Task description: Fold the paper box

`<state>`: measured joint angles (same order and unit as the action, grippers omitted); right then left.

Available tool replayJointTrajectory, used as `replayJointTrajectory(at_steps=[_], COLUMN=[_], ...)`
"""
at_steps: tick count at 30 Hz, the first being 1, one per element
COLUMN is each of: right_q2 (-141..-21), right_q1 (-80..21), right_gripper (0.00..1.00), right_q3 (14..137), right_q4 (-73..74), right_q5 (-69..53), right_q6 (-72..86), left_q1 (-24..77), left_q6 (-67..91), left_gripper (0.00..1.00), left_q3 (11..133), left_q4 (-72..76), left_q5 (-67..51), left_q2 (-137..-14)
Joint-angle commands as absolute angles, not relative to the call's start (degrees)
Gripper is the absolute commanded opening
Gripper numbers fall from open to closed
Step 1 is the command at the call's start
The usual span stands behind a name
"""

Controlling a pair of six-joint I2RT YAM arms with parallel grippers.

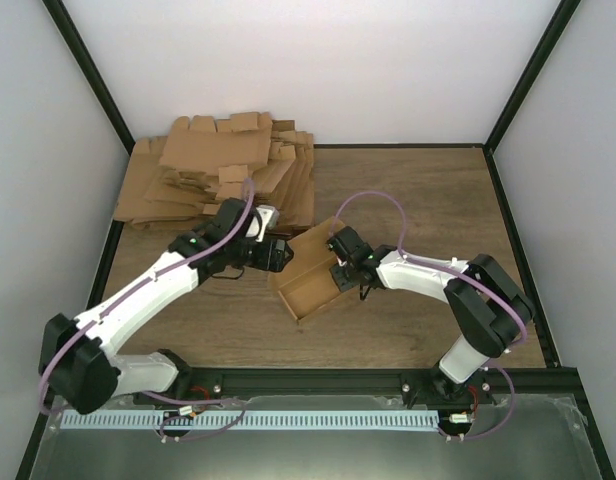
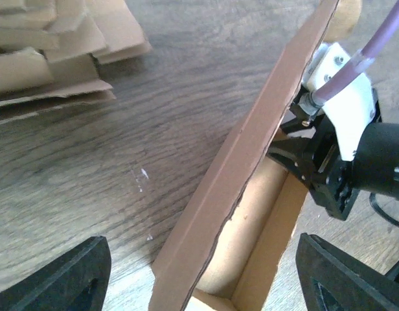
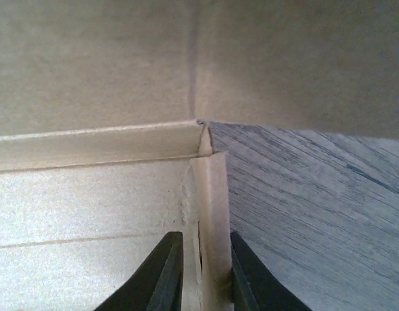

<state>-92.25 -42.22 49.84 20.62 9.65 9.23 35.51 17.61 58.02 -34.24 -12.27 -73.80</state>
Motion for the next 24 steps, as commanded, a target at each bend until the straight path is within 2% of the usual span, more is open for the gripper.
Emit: replayJointTrajectory(at_steps=[1, 3, 4, 9, 18, 22, 23, 24], right_q2=[-91.7, -91.2, -90.8, -88.9, -86.0, -84.9, -84.6, -84.4], right_q1=[-42.5, -42.5, -42.5, -42.5, -42.2, -42.2, -42.1, -42.1], right_gripper=[0.18, 0.17, 0.15, 0.06, 0.04, 0.17, 0.22, 0.32], right_q3=[50.1, 49.0, 48.4, 46.5, 45.3, 45.3, 45.2, 45.0], right_q4=[19.0, 17.8, 17.5, 16.5, 16.1, 15.9, 15.7, 15.6], right_q5=[9.4, 8.9, 8.8, 12.1, 12.8, 12.1, 11.8, 11.7], right_q6=[14.3, 15.6, 16.1, 19.8, 25.2, 25.8, 25.4, 25.3], left_q1=[35.3, 35.3, 35.3, 35.3, 35.3, 35.3, 35.3, 35.3], left_q6=[22.5, 24.5, 25.3, 28.4, 28.7, 27.5, 27.4, 27.3], left_gripper=[0.87, 0.99, 1.0, 1.0, 1.0, 1.0, 1.0, 0.98], left_q3=[56.0, 53.9, 53.1, 51.3, 45.9, 43.1, 42.7, 42.3], left_q4=[-35.2, -34.8, -34.7, -35.8, -29.7, -27.0, -26.3, -25.8], left_q5=[-6.0, -2.5, -1.1, 1.6, -2.9, -3.5, -3.8, -4.1], left_q2=[-66.7, -63.2, -61.6, -58.0, -56.5, -57.5, -58.0, -58.5])
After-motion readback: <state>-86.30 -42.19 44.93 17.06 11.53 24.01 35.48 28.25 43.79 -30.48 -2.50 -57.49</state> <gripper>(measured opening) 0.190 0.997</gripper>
